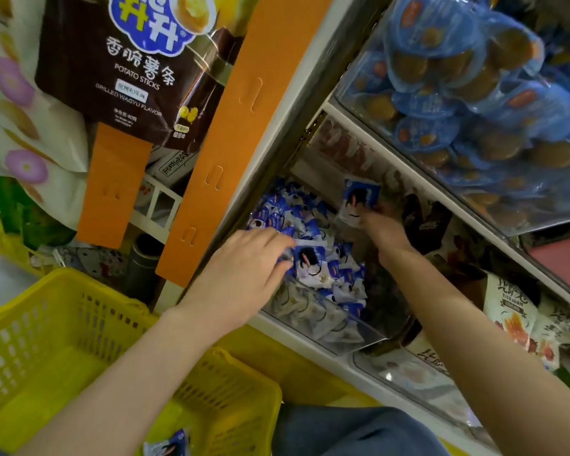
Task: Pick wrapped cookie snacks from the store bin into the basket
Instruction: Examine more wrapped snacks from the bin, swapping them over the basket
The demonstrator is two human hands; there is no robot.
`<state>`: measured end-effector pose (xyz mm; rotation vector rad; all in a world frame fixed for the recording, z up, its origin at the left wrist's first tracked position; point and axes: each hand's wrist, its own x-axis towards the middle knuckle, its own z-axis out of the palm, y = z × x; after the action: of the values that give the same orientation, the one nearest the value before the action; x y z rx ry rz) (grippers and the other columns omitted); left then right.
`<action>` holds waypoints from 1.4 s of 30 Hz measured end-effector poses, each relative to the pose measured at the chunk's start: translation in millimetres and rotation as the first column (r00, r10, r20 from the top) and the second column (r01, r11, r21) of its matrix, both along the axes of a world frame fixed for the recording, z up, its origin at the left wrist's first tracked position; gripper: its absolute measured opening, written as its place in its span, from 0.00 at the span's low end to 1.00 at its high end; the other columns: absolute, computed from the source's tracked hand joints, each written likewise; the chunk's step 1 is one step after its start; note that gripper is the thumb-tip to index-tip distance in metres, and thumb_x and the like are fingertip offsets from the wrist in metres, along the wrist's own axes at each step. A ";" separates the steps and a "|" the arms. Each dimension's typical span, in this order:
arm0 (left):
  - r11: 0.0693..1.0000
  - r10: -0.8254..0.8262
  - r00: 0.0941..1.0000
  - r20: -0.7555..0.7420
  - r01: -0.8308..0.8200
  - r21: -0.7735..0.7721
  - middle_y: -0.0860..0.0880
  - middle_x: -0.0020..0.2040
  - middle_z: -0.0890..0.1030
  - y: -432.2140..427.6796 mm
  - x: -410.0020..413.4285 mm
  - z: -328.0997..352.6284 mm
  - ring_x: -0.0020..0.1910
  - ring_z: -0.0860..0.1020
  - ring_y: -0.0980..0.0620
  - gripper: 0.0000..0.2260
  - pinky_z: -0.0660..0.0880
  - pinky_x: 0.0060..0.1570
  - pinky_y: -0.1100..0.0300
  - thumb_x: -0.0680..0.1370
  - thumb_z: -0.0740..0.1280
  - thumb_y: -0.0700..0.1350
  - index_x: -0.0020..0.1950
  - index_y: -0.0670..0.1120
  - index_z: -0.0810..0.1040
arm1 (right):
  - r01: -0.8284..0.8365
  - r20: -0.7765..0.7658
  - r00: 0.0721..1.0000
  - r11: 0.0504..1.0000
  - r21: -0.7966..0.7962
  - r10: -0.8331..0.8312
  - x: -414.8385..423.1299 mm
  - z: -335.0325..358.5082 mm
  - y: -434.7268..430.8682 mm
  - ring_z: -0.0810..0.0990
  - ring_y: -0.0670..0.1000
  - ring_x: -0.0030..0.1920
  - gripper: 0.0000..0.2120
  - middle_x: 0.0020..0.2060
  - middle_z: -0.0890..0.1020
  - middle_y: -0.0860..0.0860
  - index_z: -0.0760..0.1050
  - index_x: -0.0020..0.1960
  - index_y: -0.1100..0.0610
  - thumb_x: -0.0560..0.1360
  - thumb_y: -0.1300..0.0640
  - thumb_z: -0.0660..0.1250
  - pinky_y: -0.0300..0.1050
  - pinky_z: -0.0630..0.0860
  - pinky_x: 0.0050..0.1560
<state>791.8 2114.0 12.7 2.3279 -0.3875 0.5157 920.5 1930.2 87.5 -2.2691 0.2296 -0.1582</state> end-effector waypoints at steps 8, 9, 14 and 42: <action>0.983 -0.030 0.999 -0.041 0.037 0.181 0.54 0.49 0.82 -2.2 1.4 -5.9 0.50 0.77 0.55 0.21 0.66 0.60 0.57 0.79 0.47 0.54 0.54 0.51 0.78 | 0.145 -0.011 0.984 0.827 -0.543 -0.180 68.3 -35.9 -32.1 0.73 0.62 0.62 0.17 0.62 0.74 0.62 0.70 0.64 0.64 0.78 0.59 0.62 0.52 0.70 0.60; 0.982 -0.029 0.999 -0.021 0.032 0.187 0.53 0.47 0.82 -2.1 1.5 -6.0 0.48 0.78 0.54 0.20 0.68 0.59 0.55 0.79 0.48 0.53 0.52 0.50 0.79 | 0.131 -0.030 0.984 0.819 -0.558 -0.178 70.6 -39.7 -33.2 0.74 0.62 0.61 0.16 0.61 0.75 0.62 0.71 0.63 0.64 0.77 0.59 0.62 0.52 0.71 0.59; 0.983 -0.026 1.000 0.004 0.025 0.182 0.53 0.44 0.82 -2.1 2.1 -6.5 0.45 0.79 0.54 0.18 0.71 0.55 0.55 0.78 0.51 0.51 0.49 0.50 0.80 | 0.027 -0.099 0.991 0.869 -0.493 -0.087 79.8 -51.5 -34.8 0.75 0.60 0.58 0.14 0.58 0.76 0.61 0.72 0.61 0.62 0.76 0.62 0.63 0.50 0.72 0.58; 0.973 -0.025 0.999 0.027 0.018 0.228 0.55 0.45 0.81 -1.5 3.3 -11.4 0.46 0.77 0.54 0.16 0.69 0.56 0.56 0.79 0.52 0.51 0.49 0.52 0.79 | -0.199 -0.001 0.976 0.902 -0.384 0.216 43.9 -43.5 5.3 0.75 0.45 0.39 0.15 0.47 0.79 0.52 0.72 0.59 0.55 0.80 0.49 0.54 0.39 0.69 0.39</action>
<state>795.1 2112.5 1.3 2.5357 -0.5092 0.5192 964.5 1935.5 44.0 -2.6576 -0.0766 -0.1476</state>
